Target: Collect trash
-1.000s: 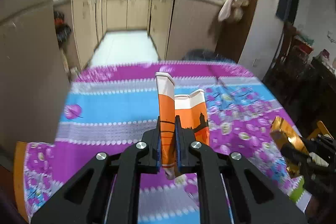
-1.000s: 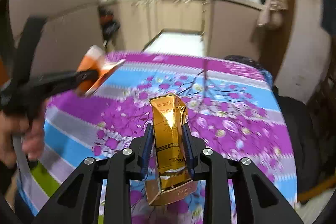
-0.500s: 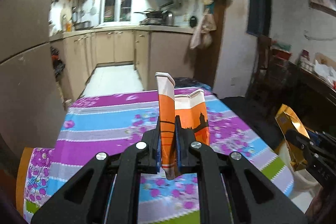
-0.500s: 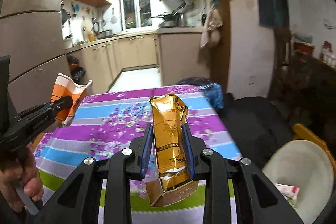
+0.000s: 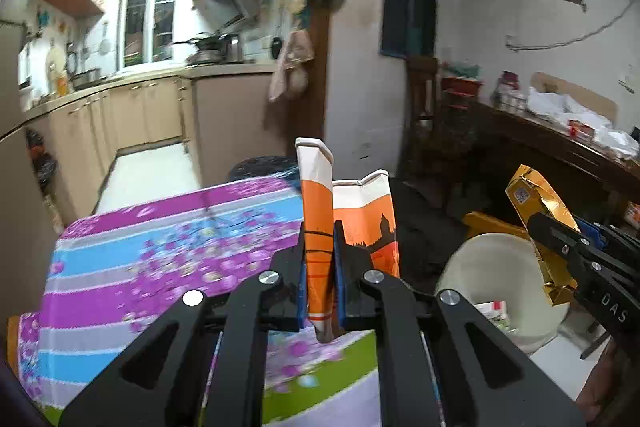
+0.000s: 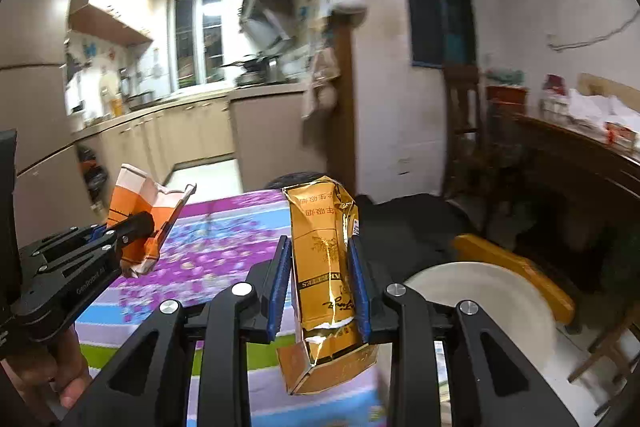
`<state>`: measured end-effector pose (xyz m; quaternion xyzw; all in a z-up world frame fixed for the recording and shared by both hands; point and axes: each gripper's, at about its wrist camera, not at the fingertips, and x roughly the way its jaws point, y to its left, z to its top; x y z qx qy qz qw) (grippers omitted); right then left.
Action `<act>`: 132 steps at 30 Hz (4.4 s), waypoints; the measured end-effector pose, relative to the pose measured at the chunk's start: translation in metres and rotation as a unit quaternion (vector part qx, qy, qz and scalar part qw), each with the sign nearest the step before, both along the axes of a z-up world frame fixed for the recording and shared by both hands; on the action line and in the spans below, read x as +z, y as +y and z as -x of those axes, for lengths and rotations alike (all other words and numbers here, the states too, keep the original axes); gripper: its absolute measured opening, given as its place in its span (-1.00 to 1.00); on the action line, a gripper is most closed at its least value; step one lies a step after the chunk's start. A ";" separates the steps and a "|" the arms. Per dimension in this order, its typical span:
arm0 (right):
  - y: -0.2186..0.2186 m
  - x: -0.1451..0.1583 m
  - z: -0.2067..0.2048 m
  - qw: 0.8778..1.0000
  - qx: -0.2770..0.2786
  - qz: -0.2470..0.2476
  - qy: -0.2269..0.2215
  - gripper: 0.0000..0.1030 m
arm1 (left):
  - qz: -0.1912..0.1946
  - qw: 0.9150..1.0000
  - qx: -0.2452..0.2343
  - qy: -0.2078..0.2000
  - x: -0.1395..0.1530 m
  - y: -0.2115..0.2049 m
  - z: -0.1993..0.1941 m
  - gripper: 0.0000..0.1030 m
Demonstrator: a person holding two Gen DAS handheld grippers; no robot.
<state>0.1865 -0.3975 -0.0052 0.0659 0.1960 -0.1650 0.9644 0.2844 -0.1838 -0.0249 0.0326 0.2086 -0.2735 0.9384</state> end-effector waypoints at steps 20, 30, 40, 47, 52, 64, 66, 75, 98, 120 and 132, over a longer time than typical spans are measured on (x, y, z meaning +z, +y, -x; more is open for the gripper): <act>-0.213 -0.009 0.044 0.986 -0.105 -0.085 0.102 -0.42 | -0.052 0.985 -0.139 0.093 -0.023 -0.186 0.012 -0.83; -0.251 -0.038 0.001 0.974 -0.101 -0.124 0.158 -0.41 | -0.085 0.976 -0.143 0.143 -0.048 -0.227 0.004 -0.83; -0.251 -0.062 -0.010 0.969 -0.099 -0.130 0.183 -0.41 | -0.111 0.973 -0.132 0.155 -0.061 -0.239 -0.002 -0.83; -0.247 -0.069 -0.013 0.969 -0.098 -0.131 0.187 -0.40 | -0.119 0.970 -0.137 0.163 -0.066 -0.245 -0.004 -0.83; -0.247 -0.070 -0.014 0.969 -0.097 -0.131 0.187 -0.40 | -0.119 0.969 -0.139 0.167 -0.068 -0.247 -0.006 -0.83; -0.246 -0.077 -0.016 0.968 -0.094 -0.135 0.187 -0.33 | -0.124 0.969 -0.134 0.169 -0.072 -0.249 -0.008 -0.81; -0.247 -0.078 -0.013 0.969 -0.101 -0.134 0.183 -0.10 | -0.128 0.969 -0.129 0.167 -0.075 -0.249 -0.009 -0.31; -0.251 -0.084 -0.009 0.967 -0.107 -0.142 0.180 0.02 | -0.129 0.971 -0.113 0.164 -0.076 -0.244 -0.013 0.16; -0.234 -0.067 0.005 0.979 -0.093 -0.122 0.137 0.26 | -0.128 0.975 -0.108 0.144 -0.069 -0.231 -0.001 0.25; -0.022 -0.007 0.166 0.994 -0.104 0.011 -0.034 0.90 | -0.033 0.995 -0.090 0.030 -0.008 -0.066 0.086 0.89; 0.080 -0.018 0.262 0.988 -0.134 0.036 -0.072 0.90 | 0.006 0.996 -0.088 -0.022 0.011 0.031 0.149 0.89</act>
